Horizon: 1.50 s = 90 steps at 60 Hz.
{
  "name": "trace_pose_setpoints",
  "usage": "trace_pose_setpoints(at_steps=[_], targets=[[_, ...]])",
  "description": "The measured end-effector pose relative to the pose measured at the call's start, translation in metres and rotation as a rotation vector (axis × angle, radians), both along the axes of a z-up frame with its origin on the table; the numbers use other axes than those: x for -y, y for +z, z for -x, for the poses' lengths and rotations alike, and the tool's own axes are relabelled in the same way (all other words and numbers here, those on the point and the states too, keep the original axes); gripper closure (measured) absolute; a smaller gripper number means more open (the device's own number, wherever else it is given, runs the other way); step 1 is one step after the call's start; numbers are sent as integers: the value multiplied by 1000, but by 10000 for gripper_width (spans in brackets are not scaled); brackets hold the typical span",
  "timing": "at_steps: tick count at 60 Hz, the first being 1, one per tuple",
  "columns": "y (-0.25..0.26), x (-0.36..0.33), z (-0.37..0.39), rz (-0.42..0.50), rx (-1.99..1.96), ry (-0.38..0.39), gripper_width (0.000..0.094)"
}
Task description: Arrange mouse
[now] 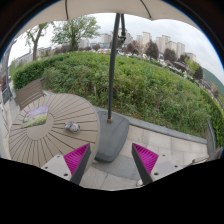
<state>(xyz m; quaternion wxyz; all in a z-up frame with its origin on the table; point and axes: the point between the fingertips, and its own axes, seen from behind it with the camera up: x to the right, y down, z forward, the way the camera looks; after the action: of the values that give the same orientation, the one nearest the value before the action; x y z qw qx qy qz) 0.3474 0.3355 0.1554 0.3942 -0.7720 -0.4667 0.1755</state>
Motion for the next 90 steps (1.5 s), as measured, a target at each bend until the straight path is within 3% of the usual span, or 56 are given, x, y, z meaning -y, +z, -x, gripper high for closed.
trace_pose_setpoints(at_steps=[23,36,59,90], targets=[[-50,78,110,48,-84,284,85],[-95,86,166,22,-94,347,83],[-161,62,246,9,-99,313,81],[-169,25,312,23,-82,229,114]])
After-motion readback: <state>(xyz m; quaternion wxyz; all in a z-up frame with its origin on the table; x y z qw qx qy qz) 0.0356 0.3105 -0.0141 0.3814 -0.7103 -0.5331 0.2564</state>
